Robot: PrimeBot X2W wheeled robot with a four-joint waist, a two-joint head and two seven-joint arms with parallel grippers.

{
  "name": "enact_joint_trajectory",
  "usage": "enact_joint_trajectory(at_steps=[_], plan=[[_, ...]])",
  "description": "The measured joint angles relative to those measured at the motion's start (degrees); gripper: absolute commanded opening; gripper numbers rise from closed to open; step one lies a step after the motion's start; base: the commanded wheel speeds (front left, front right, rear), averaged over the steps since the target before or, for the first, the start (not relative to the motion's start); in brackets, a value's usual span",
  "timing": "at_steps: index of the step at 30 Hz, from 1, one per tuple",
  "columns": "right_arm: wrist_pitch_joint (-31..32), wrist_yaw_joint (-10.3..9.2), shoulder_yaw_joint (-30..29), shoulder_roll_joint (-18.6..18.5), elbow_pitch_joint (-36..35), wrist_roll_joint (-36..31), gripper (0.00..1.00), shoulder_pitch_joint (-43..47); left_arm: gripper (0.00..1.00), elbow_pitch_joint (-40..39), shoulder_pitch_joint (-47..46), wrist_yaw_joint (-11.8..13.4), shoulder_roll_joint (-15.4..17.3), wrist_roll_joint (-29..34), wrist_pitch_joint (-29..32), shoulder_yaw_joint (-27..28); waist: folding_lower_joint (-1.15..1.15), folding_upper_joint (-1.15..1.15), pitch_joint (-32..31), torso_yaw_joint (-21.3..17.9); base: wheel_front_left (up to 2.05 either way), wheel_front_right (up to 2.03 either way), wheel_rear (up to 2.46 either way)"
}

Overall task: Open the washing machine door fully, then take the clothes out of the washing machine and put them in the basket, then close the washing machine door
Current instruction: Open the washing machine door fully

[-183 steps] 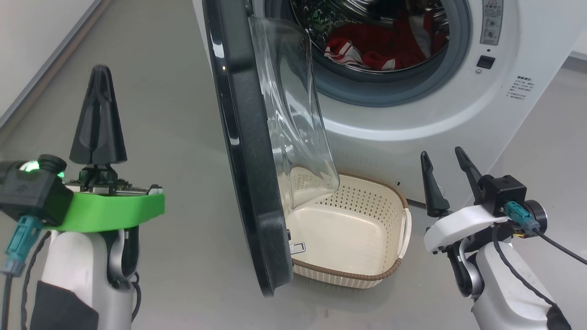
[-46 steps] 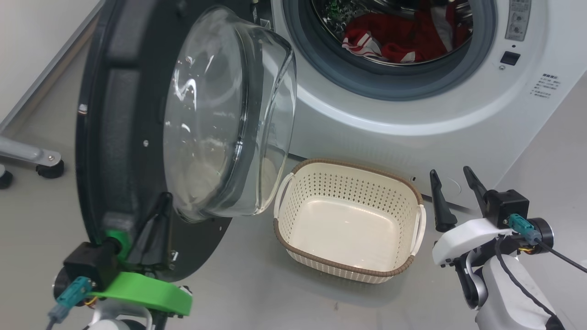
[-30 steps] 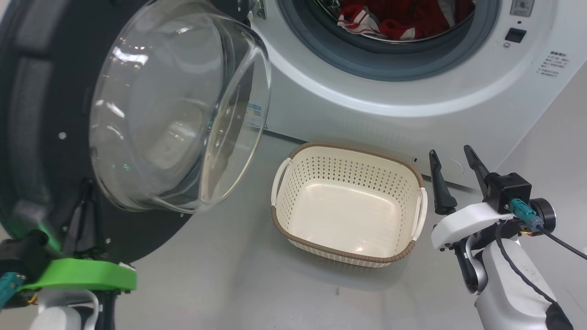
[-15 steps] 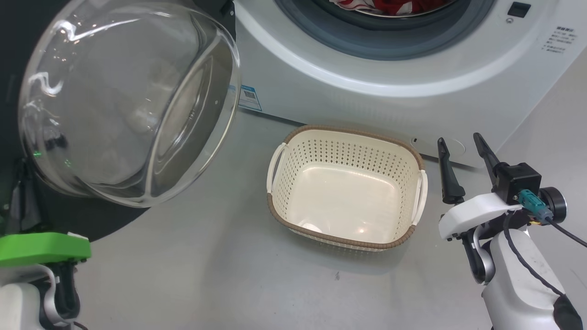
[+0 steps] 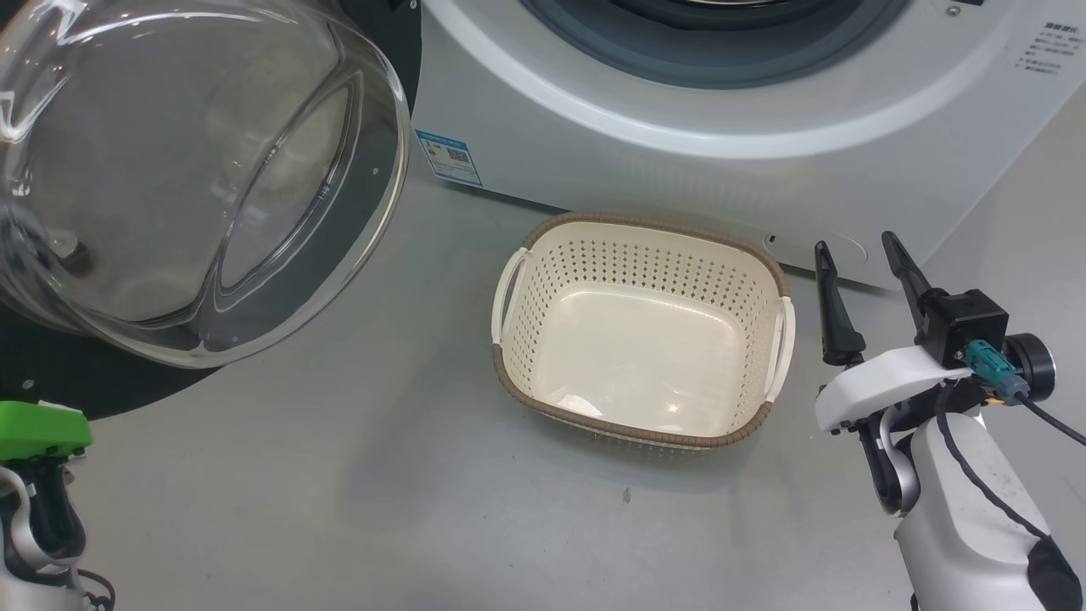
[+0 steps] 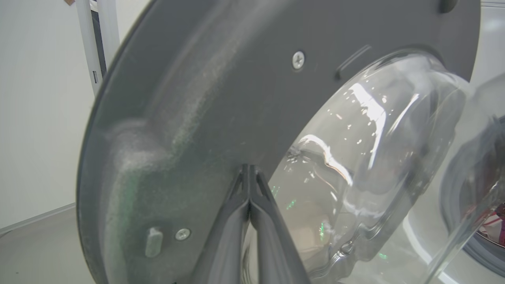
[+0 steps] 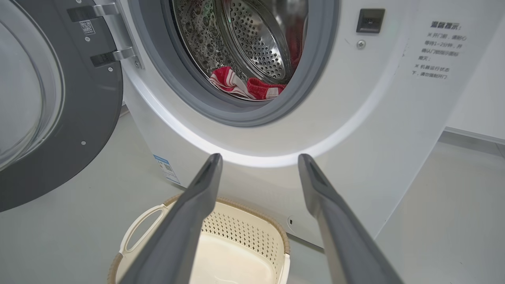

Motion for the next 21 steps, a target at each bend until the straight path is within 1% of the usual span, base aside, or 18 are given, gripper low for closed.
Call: enact_joint_trajectory(at_steps=[7, 12, 14, 21], plan=[[0.00, 0.00, 0.01, 0.00, 0.00, -0.66, 1.00, -0.86, 0.00, 1.93, -0.82, -0.09, -0.02, 0.31, -0.18, -0.05, 0.00, 0.00, 0.31, -0.04, 0.00, 0.00, 0.00], [0.00, 0.11, 0.01, 0.01, 0.07, -0.93, 1.00, -1.07, 0.00, 2.19, -0.86, -0.36, -0.44, 3.04, -0.18, -0.99, 0.00, 0.00, -0.15, -0.04, 0.00, 0.00, 0.00], [0.00, 0.49, 0.02, 0.03, 0.09, -0.93, 1.00, -1.08, 0.00, 1.53, -0.76, -0.53, -0.84, 3.70, -0.18, -1.01, 0.00, 0.00, -0.58, -0.07, 0.00, 0.00, 0.00], [0.00, 0.56, -0.02, 0.33, 0.08, -0.89, 1.00, -1.00, 0.00, -2.11, 2.26, -0.78, -2.53, 6.39, -0.18, -0.98, 0.00, 0.00, -2.52, -0.48, 0.00, 0.00, 0.00]])
